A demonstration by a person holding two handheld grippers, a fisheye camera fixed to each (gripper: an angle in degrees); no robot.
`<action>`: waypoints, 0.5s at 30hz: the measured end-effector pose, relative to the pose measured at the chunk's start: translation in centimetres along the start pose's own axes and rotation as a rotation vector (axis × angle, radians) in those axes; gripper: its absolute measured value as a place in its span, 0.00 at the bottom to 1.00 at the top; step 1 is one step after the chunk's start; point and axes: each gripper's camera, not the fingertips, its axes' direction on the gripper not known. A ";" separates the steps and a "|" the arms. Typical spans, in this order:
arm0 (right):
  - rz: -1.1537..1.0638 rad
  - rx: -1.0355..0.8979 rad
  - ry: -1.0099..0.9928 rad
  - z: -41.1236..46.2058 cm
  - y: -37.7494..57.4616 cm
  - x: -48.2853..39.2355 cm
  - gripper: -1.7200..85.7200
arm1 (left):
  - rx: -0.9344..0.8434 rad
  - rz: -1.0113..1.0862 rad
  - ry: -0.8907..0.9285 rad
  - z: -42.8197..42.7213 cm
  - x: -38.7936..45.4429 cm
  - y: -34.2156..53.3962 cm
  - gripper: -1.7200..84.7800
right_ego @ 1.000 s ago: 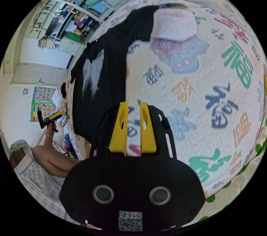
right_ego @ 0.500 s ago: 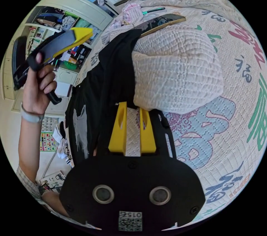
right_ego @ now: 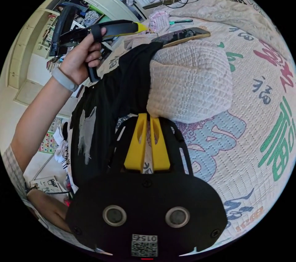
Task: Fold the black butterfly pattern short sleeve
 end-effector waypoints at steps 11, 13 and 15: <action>-0.029 0.018 0.088 0.1 0.8 -3.2 0.02 | -0.165 0.150 0.101 2.1 -2.1 -1.7 0.12; -0.034 0.017 0.107 0.4 0.8 -3.6 0.02 | -0.247 0.150 0.031 4.8 -2.1 -2.3 0.08; -0.037 0.014 0.110 0.5 0.8 -3.9 0.02 | -0.224 0.119 0.079 5.0 -2.9 -2.5 0.03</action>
